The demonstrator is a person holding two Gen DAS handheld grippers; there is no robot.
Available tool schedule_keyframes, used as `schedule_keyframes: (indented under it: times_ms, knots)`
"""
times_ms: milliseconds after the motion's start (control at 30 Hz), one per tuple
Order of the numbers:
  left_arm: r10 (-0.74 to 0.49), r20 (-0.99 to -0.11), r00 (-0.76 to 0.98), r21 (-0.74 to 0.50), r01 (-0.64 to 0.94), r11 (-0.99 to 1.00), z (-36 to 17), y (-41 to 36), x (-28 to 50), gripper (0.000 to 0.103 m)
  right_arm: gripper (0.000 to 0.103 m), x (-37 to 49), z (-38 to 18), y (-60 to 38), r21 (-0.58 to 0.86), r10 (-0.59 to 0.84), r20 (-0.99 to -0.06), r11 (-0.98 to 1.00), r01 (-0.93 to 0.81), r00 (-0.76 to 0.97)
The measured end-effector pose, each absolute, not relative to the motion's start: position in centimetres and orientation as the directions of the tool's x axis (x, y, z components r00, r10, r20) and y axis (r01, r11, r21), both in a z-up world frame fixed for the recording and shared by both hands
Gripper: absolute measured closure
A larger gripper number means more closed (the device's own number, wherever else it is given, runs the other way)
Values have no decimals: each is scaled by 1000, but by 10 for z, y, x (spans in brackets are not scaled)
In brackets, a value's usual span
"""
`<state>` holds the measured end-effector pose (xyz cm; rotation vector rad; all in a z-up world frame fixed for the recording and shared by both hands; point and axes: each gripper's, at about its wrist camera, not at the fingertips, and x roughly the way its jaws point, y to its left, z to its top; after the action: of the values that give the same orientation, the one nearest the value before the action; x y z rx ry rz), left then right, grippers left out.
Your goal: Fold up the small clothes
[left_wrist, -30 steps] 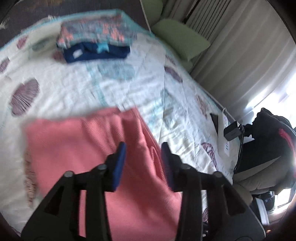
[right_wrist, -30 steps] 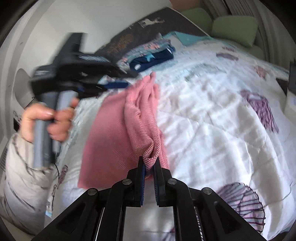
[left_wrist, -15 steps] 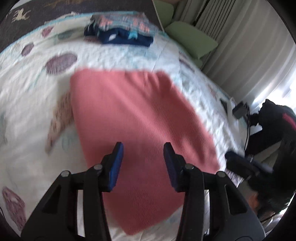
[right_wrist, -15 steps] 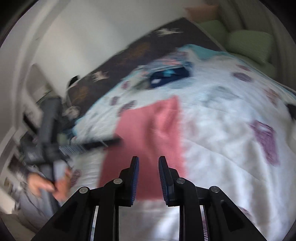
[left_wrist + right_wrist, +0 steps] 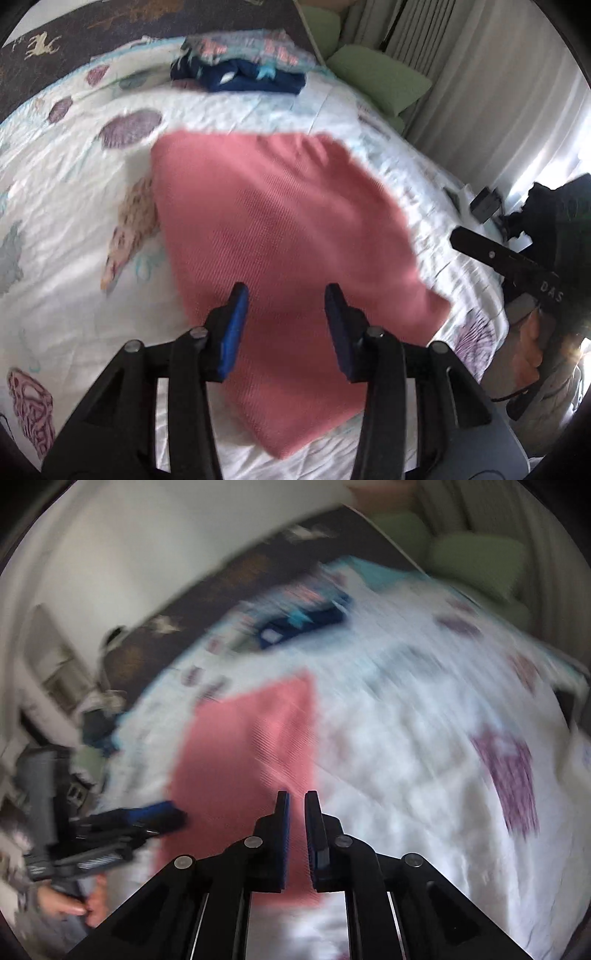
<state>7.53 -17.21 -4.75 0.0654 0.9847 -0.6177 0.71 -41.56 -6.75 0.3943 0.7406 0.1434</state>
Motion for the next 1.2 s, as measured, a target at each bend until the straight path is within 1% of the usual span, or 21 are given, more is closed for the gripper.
schedule_keyframes:
  times_ms: [100, 167, 233, 267, 300, 333, 367, 433, 500, 567, 633, 700, 767, 800, 833, 900, 967, 1100, 1133, 1167, 1200]
  knots:
    - [-464, -784, 413, -222, 511, 830, -39, -181, 88, 58, 94, 32, -53, -397, 418, 357, -604, 903, -98, 713]
    - [-454, -793, 406, -222, 502, 836, -43, -184, 101, 58, 94, 53, -57, -387, 419, 387, -613, 898, -132, 688]
    - [-395, -825, 405, -185, 467, 865, -56, -183, 112, 58, 95, 78, -78, -384, 351, 300, -692, 935, -58, 656]
    - [-366, -843, 395, -173, 445, 879, -68, -180, 120, 59, 99, 88, -91, -387, 312, 249, -727, 950, -15, 639]
    - [-400, -839, 369, -227, 431, 873, -81, -172, 126, 59, 100, 100, -111, -395, 291, 213, -751, 957, 23, 625]
    - [-437, -817, 375, -265, 429, 863, -81, -166, 126, 59, 100, 102, -119, -404, 345, 260, -730, 939, 12, 633]
    - [-463, -804, 373, -291, 432, 854, -80, -162, 125, 59, 100, 101, -123, -416, 433, 329, -696, 902, 8, 638]
    - [-470, -806, 360, -301, 435, 849, -74, -160, 125, 59, 100, 99, -118, -426, 489, 376, -685, 872, 12, 625]
    - [-478, -802, 358, -315, 426, 848, -63, -158, 128, 59, 94, 96, -101, -425, 464, 362, -682, 886, -7, 635]
    - [-486, -782, 390, -309, 434, 846, -51, -159, 133, 59, 94, 99, -78, -419, 400, 329, -667, 915, -50, 668]
    - [-477, -774, 416, -290, 436, 852, -44, -161, 143, 58, 94, 115, -67, -413, 397, 347, -651, 914, -86, 675]
    - [-485, -771, 413, -307, 427, 851, -43, -161, 161, 58, 94, 132, -61, -411, 415, 378, -641, 903, -112, 668]
    - [-504, -767, 397, -335, 422, 843, -48, -163, 175, 58, 94, 157, -67, -406, 426, 404, -659, 895, -128, 635]
    - [-485, -781, 394, -331, 398, 856, -56, -163, 187, 58, 94, 170, -77, -405, 419, 394, -692, 902, -107, 605]
    - [-463, -795, 392, -320, 378, 869, -63, -163, 194, 58, 94, 184, -86, -404, 401, 366, -723, 913, -76, 585]
    - [-432, -827, 360, -317, 336, 887, -85, -161, 210, 58, 101, 208, -115, -403, 319, 271, -796, 948, -6, 541]
    - [-441, -810, 387, -323, 334, 885, -91, -158, 209, 58, 101, 214, -128, -407, 354, 302, -772, 935, -16, 560]
    - [-399, -823, 404, -249, 375, 893, -82, -166, 201, 58, 101, 205, -124, -410, 374, 316, -747, 927, -24, 585]
    - [-394, -825, 406, -244, 373, 895, -80, -166, 200, 58, 100, 203, -123, -413, 383, 322, -741, 924, -23, 589]
    - [-391, -825, 408, -241, 371, 897, -78, -166, 199, 58, 97, 200, -120, -416, 401, 332, -732, 916, -18, 595]
    - [-390, -824, 412, -239, 371, 897, -75, -165, 195, 58, 97, 194, -114, -420, 419, 343, -720, 908, -15, 604]
